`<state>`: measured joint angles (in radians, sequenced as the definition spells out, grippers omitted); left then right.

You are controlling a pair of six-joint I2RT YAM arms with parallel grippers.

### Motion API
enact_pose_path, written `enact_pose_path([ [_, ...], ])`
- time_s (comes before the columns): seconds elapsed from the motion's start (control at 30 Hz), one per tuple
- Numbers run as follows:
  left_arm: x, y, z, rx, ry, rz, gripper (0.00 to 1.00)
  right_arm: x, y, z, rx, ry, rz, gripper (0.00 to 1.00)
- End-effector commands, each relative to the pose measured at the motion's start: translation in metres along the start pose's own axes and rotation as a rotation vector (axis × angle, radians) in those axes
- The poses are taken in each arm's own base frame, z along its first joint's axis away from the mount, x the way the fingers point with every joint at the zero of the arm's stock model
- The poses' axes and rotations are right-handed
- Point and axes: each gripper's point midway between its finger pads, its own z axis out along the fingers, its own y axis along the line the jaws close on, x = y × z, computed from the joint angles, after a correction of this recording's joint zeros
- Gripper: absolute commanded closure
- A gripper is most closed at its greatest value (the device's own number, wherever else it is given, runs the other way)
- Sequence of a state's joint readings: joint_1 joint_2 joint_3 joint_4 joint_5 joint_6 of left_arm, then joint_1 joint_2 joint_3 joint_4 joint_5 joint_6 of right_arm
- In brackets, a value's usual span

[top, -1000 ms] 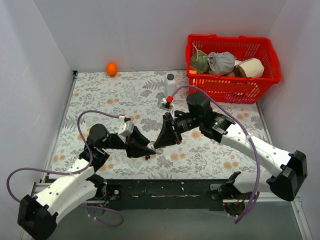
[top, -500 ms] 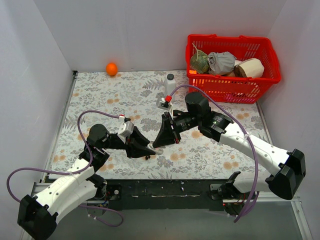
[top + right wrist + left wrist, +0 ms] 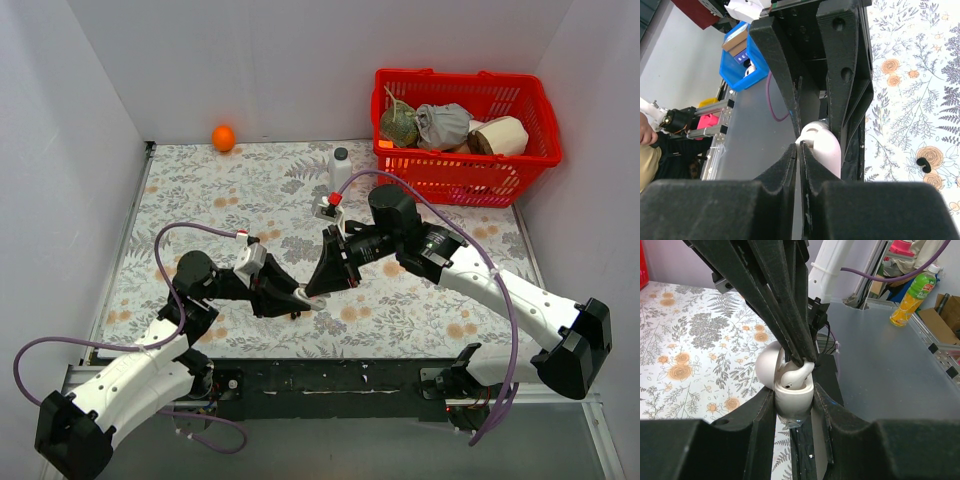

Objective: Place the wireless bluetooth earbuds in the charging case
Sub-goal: Place the earbud in the charging case.

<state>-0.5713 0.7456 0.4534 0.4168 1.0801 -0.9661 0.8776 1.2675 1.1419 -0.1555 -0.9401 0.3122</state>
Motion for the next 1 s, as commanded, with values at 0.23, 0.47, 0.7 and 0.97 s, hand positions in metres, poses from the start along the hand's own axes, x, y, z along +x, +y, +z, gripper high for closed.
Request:
enact_pose_path([
  [0.23,-0.011,-0.004,-0.001,-0.005,-0.036,0.051,1.00,-0.014,-0.002,-0.003,0.055,-0.018,-0.036,0.76],
  [0.47,-0.009,-0.002,-0.002,-0.016,-0.032,0.048,1.00,-0.026,0.006,-0.008,0.070,-0.038,-0.064,0.60],
  [0.7,-0.010,-0.001,-0.001,-0.020,-0.037,0.049,1.00,-0.029,0.007,-0.013,0.098,-0.037,-0.070,0.55],
  [0.97,-0.009,0.006,-0.002,-0.064,-0.042,0.027,1.00,-0.047,-0.001,-0.031,0.275,-0.100,-0.147,0.55],
])
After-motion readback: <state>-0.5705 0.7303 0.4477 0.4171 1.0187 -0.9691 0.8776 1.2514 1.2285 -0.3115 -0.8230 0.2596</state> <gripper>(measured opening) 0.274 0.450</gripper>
